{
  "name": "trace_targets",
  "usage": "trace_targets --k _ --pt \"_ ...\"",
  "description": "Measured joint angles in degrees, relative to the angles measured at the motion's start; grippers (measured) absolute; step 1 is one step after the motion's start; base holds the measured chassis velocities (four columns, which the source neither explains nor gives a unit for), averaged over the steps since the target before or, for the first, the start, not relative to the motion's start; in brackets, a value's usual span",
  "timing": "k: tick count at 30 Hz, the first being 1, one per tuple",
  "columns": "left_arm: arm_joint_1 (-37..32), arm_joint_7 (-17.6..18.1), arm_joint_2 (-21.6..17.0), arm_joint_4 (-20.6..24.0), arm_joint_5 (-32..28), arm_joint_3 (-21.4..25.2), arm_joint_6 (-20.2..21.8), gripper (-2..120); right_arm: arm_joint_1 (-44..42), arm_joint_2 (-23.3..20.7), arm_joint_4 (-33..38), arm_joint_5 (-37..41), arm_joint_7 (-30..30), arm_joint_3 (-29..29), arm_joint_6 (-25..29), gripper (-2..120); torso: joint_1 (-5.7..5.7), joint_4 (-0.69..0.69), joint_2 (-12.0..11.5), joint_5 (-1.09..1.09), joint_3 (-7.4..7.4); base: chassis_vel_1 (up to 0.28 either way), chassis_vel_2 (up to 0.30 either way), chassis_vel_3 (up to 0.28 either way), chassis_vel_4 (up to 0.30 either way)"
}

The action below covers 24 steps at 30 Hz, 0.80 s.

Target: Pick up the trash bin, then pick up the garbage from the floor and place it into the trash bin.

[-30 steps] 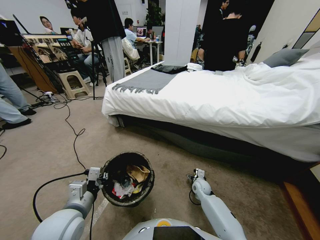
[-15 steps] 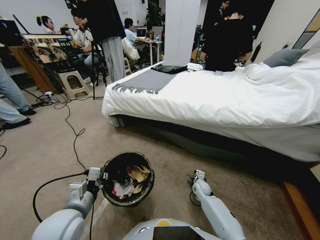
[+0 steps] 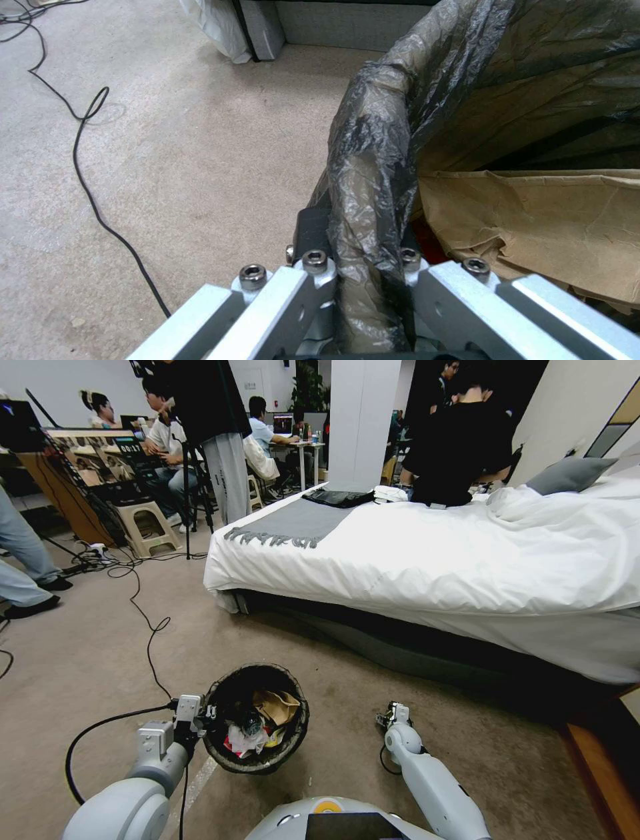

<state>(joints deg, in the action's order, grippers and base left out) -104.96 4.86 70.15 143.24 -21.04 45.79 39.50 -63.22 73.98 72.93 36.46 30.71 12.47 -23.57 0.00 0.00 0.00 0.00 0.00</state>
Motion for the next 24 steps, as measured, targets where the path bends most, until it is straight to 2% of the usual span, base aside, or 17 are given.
trace_targets --k 3,4,5,6,8,9,11,12,14,16,17,19,20,22,24 --pt "0.00 0.00 0.00 0.00 -0.01 0.00 0.00 1 0.00 0.00 0.01 -0.04 0.00 0.00 0.01 96 0.00 0.00 0.00 0.00 0.00 0.000 0.000 0.000 0.000" --pt "0.01 0.00 0.00 0.00 0.00 -0.01 0.01 1 -0.02 0.00 0.02 -0.09 -0.01 0.00 0.03 75 0.00 0.00 0.00 0.00 0.00 0.000 0.000 0.000 0.000" --pt "0.02 0.00 0.00 0.00 0.00 -0.02 0.01 1 -0.03 0.00 0.05 -0.20 -0.03 -0.01 0.05 70 0.00 0.00 0.00 0.00 0.00 0.000 0.000 0.000 0.000" --pt "0.02 0.00 0.00 0.00 0.00 -0.02 0.01 1 -0.03 0.00 0.05 -0.20 -0.03 -0.01 0.05 70 0.00 0.00 0.00 0.00 0.00 0.000 0.000 0.000 0.000" --pt "0.03 0.00 0.03 0.00 0.01 -0.04 0.03 1 -0.22 0.00 0.22 -0.41 -0.10 -0.04 0.07 57 0.00 0.00 0.00 0.00 0.00 0.000 0.000 0.000 0.000" --pt "0.03 0.00 0.03 0.00 0.01 -0.04 0.03 1 -0.22 0.00 0.22 -0.41 -0.10 -0.04 0.07 57 0.00 0.00 0.00 0.00 0.00 0.000 0.000 0.000 0.000" --pt "0.03 0.00 0.07 0.00 0.02 -0.04 0.05 1 -0.33 0.01 0.27 -0.51 -0.13 -0.06 0.08 47 0.00 0.00 0.00 0.00 0.00 0.000 0.000 0.000 0.000" --pt "0.03 0.00 0.07 0.00 0.02 -0.04 0.05 1 -0.33 0.01 0.27 -0.51 -0.13 -0.06 0.08 47 0.00 0.00 0.00 0.00 0.00 0.000 0.000 0.000 0.000" --pt "0.03 0.00 0.10 0.00 0.02 -0.06 0.08 1 -0.45 0.06 0.15 -1.09 -0.16 -0.15 0.20 34 0.00 0.00 0.00 0.00 0.00 0.000 0.000 0.000 0.000" --pt "0.03 0.00 0.09 0.00 0.03 -0.05 0.08 1 -0.47 0.06 0.09 -1.20 -0.19 -0.16 0.23 31 0.00 0.00 0.00 0.00 0.00 0.000 0.000 0.000 0.000" --pt "0.03 0.00 0.05 0.00 0.03 -0.05 0.08 1 -0.49 0.08 0.05 -1.30 -0.25 -0.16 0.24 22 0.00 0.00 0.00 0.00 0.00 0.000 0.000 0.000 0.000" --pt "0.02 0.00 0.02 0.00 0.04 -0.04 0.08 1 -0.48 0.08 -0.06 -1.31 -0.36 -0.14 0.24 14 0.00 0.00 0.00 0.00 0.00 0.000 0.000 0.000 0.000" --pt "0.02 0.00 0.02 0.00 0.04 -0.04 0.08 1 -0.48 0.08 -0.06 -1.31 -0.36 -0.14 0.24 14 0.00 0.00 0.00 0.00 0.00 0.000 0.000 0.000 0.000" --pt "0.00 -0.01 0.01 0.00 0.04 -0.04 0.08 1 -0.47 0.08 -0.22 -1.31 -0.49 -0.09 0.26 3 0.00 0.00 0.00 0.00 0.00 0.000 0.000 0.000 0.000" --pt "-0.02 -0.01 -0.03 0.00 0.05 -0.03 0.08 1 -0.47 0.08 -0.31 -1.31 -0.66 -0.03 0.27 0 0.00 0.00 0.00 0.00 0.00 0.000 0.000 0.000 0.000"
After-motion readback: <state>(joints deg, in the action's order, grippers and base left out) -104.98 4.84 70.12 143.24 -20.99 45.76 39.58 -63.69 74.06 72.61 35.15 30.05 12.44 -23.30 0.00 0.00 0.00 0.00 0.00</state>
